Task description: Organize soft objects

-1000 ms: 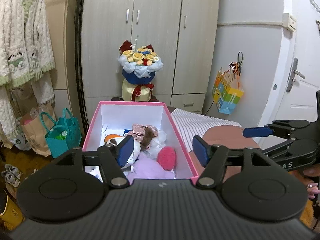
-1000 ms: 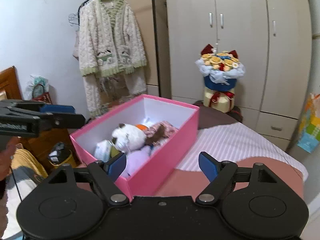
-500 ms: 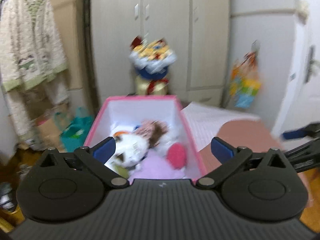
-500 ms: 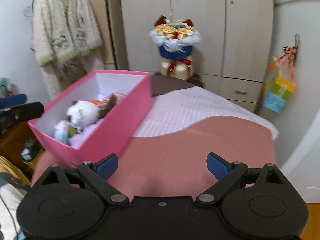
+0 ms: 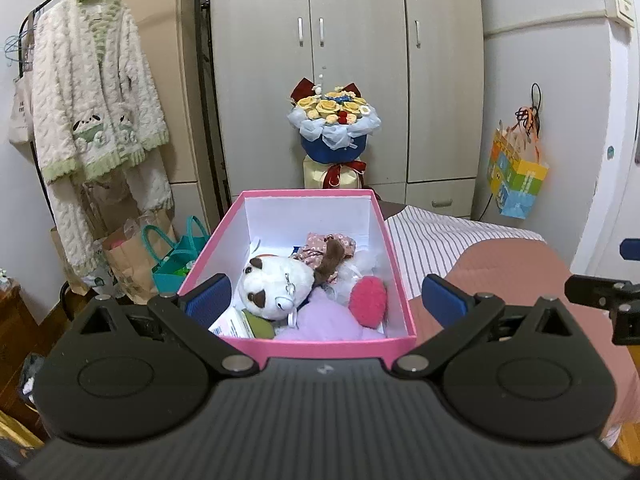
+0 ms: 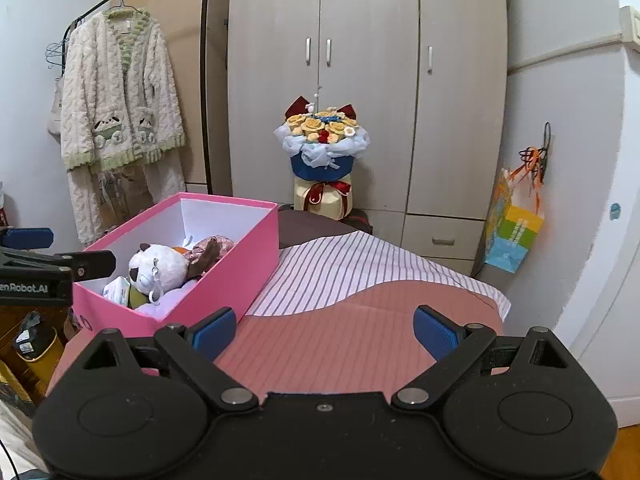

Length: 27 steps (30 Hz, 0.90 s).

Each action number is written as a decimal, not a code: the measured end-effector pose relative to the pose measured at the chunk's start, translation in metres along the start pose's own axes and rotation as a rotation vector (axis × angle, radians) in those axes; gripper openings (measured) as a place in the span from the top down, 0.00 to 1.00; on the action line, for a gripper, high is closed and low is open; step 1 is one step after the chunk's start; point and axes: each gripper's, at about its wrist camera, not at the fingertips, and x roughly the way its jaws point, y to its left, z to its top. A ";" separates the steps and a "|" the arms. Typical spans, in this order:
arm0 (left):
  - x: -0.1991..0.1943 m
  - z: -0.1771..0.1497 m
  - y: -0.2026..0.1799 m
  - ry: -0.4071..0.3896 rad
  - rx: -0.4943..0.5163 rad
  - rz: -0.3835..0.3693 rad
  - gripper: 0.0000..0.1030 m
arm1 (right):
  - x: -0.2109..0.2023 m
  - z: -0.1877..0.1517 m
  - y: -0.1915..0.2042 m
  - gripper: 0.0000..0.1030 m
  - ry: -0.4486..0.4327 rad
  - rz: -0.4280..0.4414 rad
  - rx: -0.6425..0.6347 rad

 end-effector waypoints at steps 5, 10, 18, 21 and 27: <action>-0.003 -0.006 0.000 -0.015 -0.020 0.001 0.00 | -0.011 -0.005 -0.001 0.06 -0.014 -0.041 0.039; -0.003 -0.013 0.001 -0.020 -0.045 0.000 0.00 | -0.017 -0.012 -0.001 0.06 -0.013 -0.071 0.060; -0.004 -0.021 -0.007 -0.031 -0.022 0.011 0.00 | -0.024 -0.022 0.004 0.05 -0.025 -0.117 0.050; -0.007 -0.023 -0.011 -0.039 -0.006 0.015 0.00 | -0.026 -0.025 0.007 0.05 -0.036 -0.153 0.038; -0.013 -0.029 -0.017 -0.057 0.016 0.025 0.00 | -0.028 -0.028 0.006 0.05 -0.037 -0.180 0.040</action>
